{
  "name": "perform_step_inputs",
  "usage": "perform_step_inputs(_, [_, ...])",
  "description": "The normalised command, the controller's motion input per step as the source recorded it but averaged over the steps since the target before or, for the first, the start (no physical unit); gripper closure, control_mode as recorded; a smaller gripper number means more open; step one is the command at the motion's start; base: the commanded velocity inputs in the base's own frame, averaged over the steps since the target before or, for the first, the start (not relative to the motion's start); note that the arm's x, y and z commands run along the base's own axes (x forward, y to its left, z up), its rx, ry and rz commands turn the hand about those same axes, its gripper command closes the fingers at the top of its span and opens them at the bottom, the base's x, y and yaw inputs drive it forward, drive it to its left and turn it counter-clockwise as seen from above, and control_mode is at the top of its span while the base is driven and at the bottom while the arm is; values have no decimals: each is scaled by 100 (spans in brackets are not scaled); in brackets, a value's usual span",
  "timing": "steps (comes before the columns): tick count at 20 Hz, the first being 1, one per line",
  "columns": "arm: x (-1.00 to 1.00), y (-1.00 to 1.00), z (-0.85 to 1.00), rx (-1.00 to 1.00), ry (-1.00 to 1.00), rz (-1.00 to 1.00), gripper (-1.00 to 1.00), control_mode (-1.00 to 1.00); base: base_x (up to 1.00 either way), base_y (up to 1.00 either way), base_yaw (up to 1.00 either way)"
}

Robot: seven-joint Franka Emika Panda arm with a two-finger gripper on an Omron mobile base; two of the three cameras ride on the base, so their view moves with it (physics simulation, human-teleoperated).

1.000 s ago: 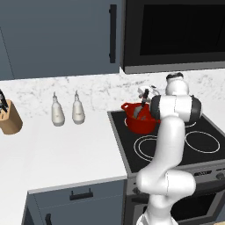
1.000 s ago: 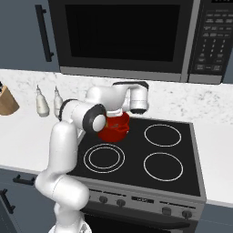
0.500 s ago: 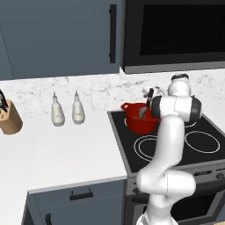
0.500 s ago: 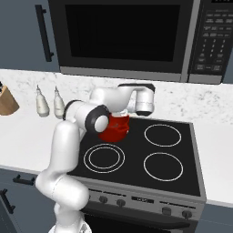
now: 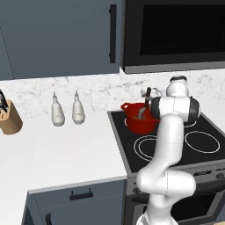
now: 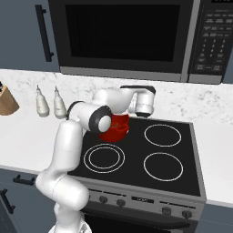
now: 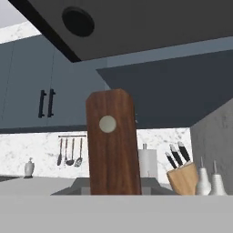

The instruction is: Put the potato and avocado in the pot. Retrieve the spatula and lightly stir the vegetables in the pot.

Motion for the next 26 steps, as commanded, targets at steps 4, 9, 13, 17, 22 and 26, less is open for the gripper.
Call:
perform_step_inputs(4, [34,-9,0,0,0,0,100,-100,0,0,0])
perform_step_inputs(9, [11,-9,0,0,0,0,100,-100,0,0,0])
perform_step_inputs(13, [-12,-1,-3,0,1,2,100,-100,0,0,0])
perform_step_inputs(17, [0,-16,2,0,4,0,100,-100,0,0,0])
perform_step_inputs(22, [0,-28,8,0,5,0,100,-100,0,0,0])
perform_step_inputs(26, [-1,-9,2,0,5,0,100,-100,0,0,0])
